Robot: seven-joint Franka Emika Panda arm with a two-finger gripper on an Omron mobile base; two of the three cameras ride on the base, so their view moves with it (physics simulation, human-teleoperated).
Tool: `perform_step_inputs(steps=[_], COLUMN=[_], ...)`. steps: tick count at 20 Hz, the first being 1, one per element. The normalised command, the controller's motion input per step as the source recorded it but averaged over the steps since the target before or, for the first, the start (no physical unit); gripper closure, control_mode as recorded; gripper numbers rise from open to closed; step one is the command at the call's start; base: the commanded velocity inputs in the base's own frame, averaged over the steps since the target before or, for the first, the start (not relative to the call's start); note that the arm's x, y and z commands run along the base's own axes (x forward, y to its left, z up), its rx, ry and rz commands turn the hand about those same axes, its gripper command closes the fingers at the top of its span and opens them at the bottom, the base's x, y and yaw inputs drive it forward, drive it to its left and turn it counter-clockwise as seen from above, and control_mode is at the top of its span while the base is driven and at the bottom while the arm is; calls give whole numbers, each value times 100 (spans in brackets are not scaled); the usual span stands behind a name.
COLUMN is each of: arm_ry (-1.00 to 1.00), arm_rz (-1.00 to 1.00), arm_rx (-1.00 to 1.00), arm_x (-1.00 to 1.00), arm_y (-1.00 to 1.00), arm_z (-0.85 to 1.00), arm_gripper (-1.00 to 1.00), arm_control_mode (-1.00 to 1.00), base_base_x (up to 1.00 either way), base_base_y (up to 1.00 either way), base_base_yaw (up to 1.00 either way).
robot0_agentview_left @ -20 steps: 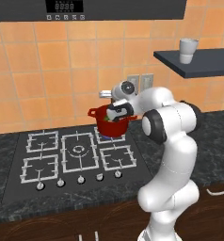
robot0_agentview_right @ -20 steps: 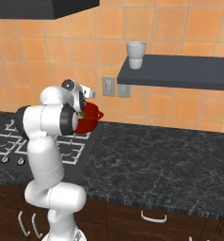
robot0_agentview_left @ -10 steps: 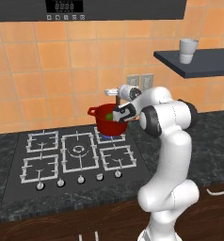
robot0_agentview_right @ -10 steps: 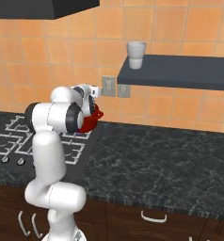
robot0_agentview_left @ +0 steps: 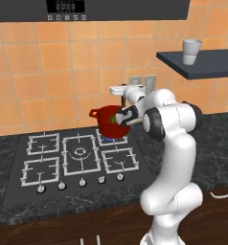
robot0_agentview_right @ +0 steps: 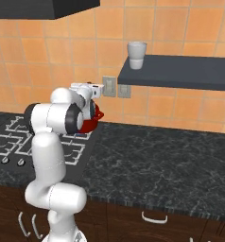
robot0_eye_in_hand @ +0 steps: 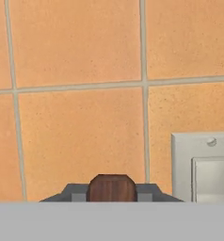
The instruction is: Put the lime and lemon wedge in the pot. Retrieve the spatula and lightly stir the vegetables in the pot.
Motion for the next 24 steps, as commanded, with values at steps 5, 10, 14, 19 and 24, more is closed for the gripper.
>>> perform_step_inputs(steps=[5,10,14,19,24], arm_ry=[7,24,20,5,0], arm_rz=[-3,0,0,-1,-5], arm_rx=[10,0,0,-1,-1], arm_x=[-9,0,0,8,20], arm_y=[6,32,44,31,28], arm_z=[80,-23,-32,-59,-76], arm_gripper=[100,100,100,100,100], arm_control_mode=[-100,-100,-100,-100,-100], base_base_x=[0,0,0,0,0], base_base_y=[0,0,0,0,0], base_base_yaw=[0,0,0,0,0])
